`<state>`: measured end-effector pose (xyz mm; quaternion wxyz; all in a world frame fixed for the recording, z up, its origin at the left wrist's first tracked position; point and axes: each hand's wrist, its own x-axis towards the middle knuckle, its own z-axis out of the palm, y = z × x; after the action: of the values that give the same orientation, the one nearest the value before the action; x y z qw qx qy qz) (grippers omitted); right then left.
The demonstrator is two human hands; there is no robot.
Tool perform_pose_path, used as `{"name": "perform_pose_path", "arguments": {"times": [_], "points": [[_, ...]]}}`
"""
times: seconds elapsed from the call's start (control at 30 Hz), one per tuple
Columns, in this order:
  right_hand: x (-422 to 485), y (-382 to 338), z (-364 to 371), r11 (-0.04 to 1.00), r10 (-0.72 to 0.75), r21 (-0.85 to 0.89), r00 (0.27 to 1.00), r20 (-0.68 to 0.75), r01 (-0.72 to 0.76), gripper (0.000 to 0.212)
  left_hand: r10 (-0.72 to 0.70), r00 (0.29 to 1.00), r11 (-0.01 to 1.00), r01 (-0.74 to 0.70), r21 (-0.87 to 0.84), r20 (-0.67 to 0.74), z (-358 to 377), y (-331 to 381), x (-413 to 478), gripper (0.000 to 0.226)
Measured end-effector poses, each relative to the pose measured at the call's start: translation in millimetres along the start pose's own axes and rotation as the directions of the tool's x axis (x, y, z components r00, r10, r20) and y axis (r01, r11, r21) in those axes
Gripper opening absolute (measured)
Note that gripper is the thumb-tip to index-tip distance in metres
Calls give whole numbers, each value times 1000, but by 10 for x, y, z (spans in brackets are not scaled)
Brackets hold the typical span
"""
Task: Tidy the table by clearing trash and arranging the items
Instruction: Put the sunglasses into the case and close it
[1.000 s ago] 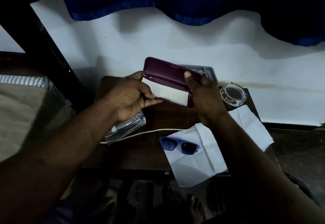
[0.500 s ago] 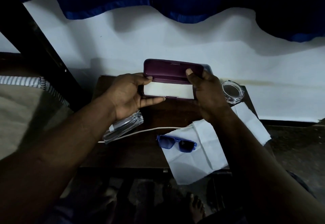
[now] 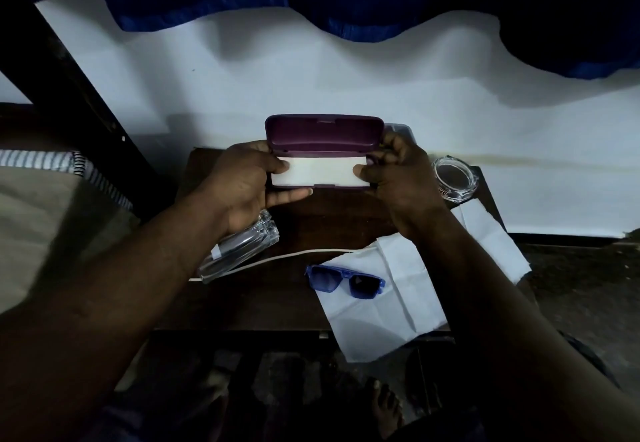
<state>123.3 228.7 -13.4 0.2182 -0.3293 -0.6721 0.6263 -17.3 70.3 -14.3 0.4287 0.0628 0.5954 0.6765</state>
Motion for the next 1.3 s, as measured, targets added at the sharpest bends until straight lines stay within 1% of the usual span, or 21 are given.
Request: {"name": "perform_pose_path", "arguments": {"times": [0.1,0.3,0.43,0.53,0.63,0.7,0.77,0.8,0.83,0.9,0.97,1.03,1.1,1.17,1.23,1.3], "points": [[-4,-1,1,1000,-19,8,1000,-19,19,49,27,1000,999,-26,23,-17,11,-17,5,26],[-17,-16,-11,999,-33,-1,999,-32,33,51,47,998,999,-46,10,-48,37,-23,24,22],[-11,-19,-31,998,12,61,1000,-1,-12,45,-11,1000,998,11,-58,2,41,-22,30,20],[-5,-15,-24,996,39,85,999,23,-40,35,-61,998,994,63,-91,27,51,-27,33,22],[-6,9,-54,999,40,-24,999,16,-40,29,-95,994,985,102,-139,51,35,-8,30,23],[-5,15,-101,994,67,-90,998,11,-65,30,-103,993,982,111,-155,58,1,5,33,23],[4,36,-163,988,134,-74,991,-12,-135,41,-104,993,981,112,-157,62,-39,11,31,24],[1,35,-194,982,155,-100,987,-41,-158,46,-99,993,982,109,-154,69,-55,16,35,24],[-13,38,-224,971,162,-163,984,-74,-173,50,-94,993,983,104,-151,72,-71,15,35,22],[-54,64,-282,938,148,-306,986,-82,-166,48,-81,994,984,92,-155,76,-92,21,38,17],[-118,94,-322,892,172,-428,985,19,-148,40,-69,995,982,81,-170,77,-96,25,38,14],[-195,126,-341,802,243,-587,958,153,-110,43,-66,995,981,78,-180,68,-82,25,36,17],[-278,172,-323,711,286,-703,923,258,-23,41,-66,996,980,74,-186,53,-60,21,33,23],[-343,225,-276,624,286,-776,896,340,96,38,-64,997,977,71,-199,42,-35,14,27,31],[-387,270,-205,509,280,-826,860,426,243,39,-64,997,974,71,-216,36,-17,2,21,40],[-410,307,-147,428,306,-845,829,469,320,42,-66,997,974,72,-213,36,3,-11,16,45]]}}
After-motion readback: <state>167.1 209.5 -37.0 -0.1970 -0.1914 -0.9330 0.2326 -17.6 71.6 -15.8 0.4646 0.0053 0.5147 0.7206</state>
